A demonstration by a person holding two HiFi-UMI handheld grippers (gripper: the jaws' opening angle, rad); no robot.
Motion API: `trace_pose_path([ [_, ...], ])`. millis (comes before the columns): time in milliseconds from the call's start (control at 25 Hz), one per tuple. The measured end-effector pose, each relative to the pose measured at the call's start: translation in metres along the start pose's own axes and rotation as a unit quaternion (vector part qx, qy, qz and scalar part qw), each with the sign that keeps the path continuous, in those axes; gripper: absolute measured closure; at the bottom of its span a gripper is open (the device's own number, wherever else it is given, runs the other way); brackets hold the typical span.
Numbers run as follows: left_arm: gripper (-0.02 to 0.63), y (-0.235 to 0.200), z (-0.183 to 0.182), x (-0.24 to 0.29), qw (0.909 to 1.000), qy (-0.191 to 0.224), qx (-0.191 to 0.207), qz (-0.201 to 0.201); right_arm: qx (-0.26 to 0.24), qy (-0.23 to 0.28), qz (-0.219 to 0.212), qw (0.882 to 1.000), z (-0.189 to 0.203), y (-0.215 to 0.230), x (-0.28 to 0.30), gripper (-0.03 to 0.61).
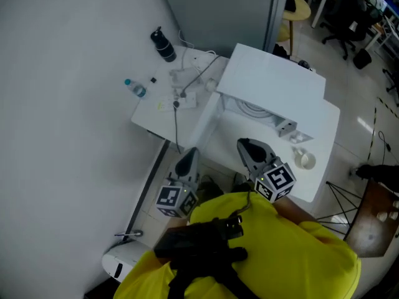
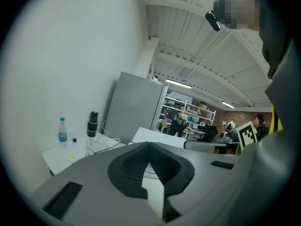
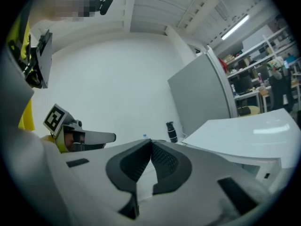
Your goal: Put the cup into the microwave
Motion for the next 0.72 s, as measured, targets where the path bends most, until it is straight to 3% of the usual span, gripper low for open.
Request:
trace_pose_path([
  [160,0.620,-0.007,-0.006,0.037,0.9961,-0.035,0.015,0.079,0.011,0.016,0.084,0.996,0.002,0.003,-0.010,0.574],
  [440,0.620,-0.002,-0.021,0.083,0.9760,-0.074,0.054,0.197,0.036,0.033,0.221,0.974,0.011,-0.001,-0.040,0.574],
  [560,0.620,0.005,-0.017,0.096,0.9650,-0.084,0.056,0.242,0.052,0.043,0.273,0.960,0.020,-0.001,-0.057,0.572],
  [720,0.620,0.011,-0.003,0.110,0.9452,-0.128,0.058,0.295,0.074,0.049,0.333,0.939,0.034,-0.014,-0.081,0.572],
])
Point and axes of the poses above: the fingertips, and each gripper's own axes: x forward along the fingers, y to its right, z out of its underside, the point moved 10 cm from there along -x, backward along the fingers, and after that the axes turned 3 degrees about -x, right-handed, at the moved point
